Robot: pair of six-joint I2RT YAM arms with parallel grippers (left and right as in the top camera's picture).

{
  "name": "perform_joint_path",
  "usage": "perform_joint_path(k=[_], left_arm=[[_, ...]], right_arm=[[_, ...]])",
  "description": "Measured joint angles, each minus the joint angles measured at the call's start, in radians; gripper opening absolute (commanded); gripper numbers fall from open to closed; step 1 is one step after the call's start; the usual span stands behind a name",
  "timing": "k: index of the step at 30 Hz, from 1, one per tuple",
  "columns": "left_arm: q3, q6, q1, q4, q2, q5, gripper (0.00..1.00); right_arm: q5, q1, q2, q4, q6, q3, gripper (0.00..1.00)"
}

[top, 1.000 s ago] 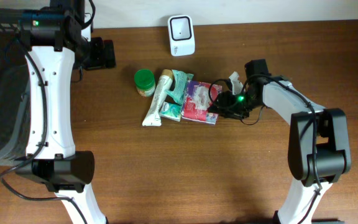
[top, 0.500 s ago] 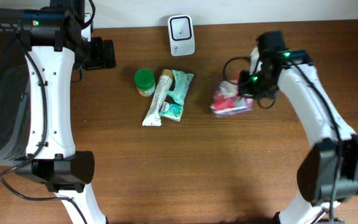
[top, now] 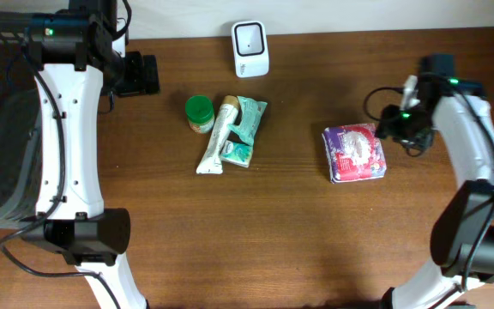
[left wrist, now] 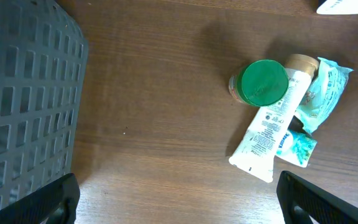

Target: Scan the item barcode

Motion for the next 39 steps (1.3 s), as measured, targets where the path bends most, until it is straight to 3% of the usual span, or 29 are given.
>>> perform_joint_path(k=[2, 6, 8, 9, 11, 12, 18, 21, 24, 29, 31, 32, 35, 36, 37, 38, 39], left_arm=[[0.000, 0.000, 0.000, 0.000, 0.000, 0.000, 0.99], [0.000, 0.000, 0.000, 0.000, 0.000, 0.000, 0.99], [0.000, 0.000, 0.000, 0.000, 0.000, 0.000, 0.99], [0.000, 0.000, 0.000, 0.000, 0.000, 0.000, 0.99], [0.000, 0.000, 0.000, 0.000, 0.000, 0.000, 0.99], [0.000, 0.000, 0.000, 0.000, 0.000, 0.000, 0.99], [0.000, 0.000, 0.000, 0.001, 0.000, 0.000, 0.99], [0.000, 0.000, 0.000, 0.000, 0.000, 0.000, 0.99], [0.000, 0.000, 0.000, 0.000, 0.000, 0.000, 0.99], [0.000, 0.000, 0.000, 0.000, 0.000, 0.000, 0.99], [0.000, 0.000, 0.000, 0.000, 0.000, 0.000, 0.99], [0.000, 0.000, 0.000, 0.000, 0.000, 0.000, 0.99], [0.000, 0.000, 0.000, 0.000, 0.000, 0.000, 0.99], [0.000, 0.000, 0.000, 0.000, 0.000, 0.000, 0.99], [0.000, 0.000, 0.000, 0.000, 0.000, 0.000, 0.99], [0.000, 0.000, 0.000, 0.000, 0.000, 0.000, 0.99], [0.000, 0.000, 0.000, 0.000, 0.000, 0.000, 0.99]], right_arm=[[-0.158, -0.082, 0.027, 0.029, -0.085, -0.022, 0.66], [-0.294, -0.111, 0.126, 0.071, -0.167, -0.071, 0.65], [-0.363, -0.111, 0.184, 0.074, -0.220, -0.092, 0.58], [-0.376, -0.111, 0.197, 0.077, -0.231, -0.093, 0.50], [-0.409, -0.111, 0.232, 0.083, -0.252, -0.093, 0.15], [-0.423, -0.111, 0.242, 0.083, -0.257, -0.093, 0.04], [-0.437, -0.110, 0.244, -0.016, -0.233, -0.050, 0.04], [-0.270, -0.055, 0.212, -0.104, -0.119, 0.095, 0.04], [0.099, 0.135, 0.090, -0.151, 0.068, 0.204, 0.04], [0.656, 0.471, 0.085, -0.175, 0.322, 0.166, 0.04], [0.721, 0.534, 0.120, -0.161, 0.356, 0.138, 0.04], [0.743, 0.563, 0.147, -0.148, 0.367, 0.123, 0.07], [0.788, 0.637, 0.195, -0.135, 0.386, 0.114, 0.28], [0.784, 0.672, 0.195, -0.127, 0.390, 0.114, 0.31], [0.768, 0.705, 0.195, -0.116, 0.391, 0.114, 0.44], [0.745, 0.730, 0.195, -0.114, 0.391, 0.116, 0.74], [0.709, 0.755, 0.195, -0.115, 0.393, 0.126, 0.84]])
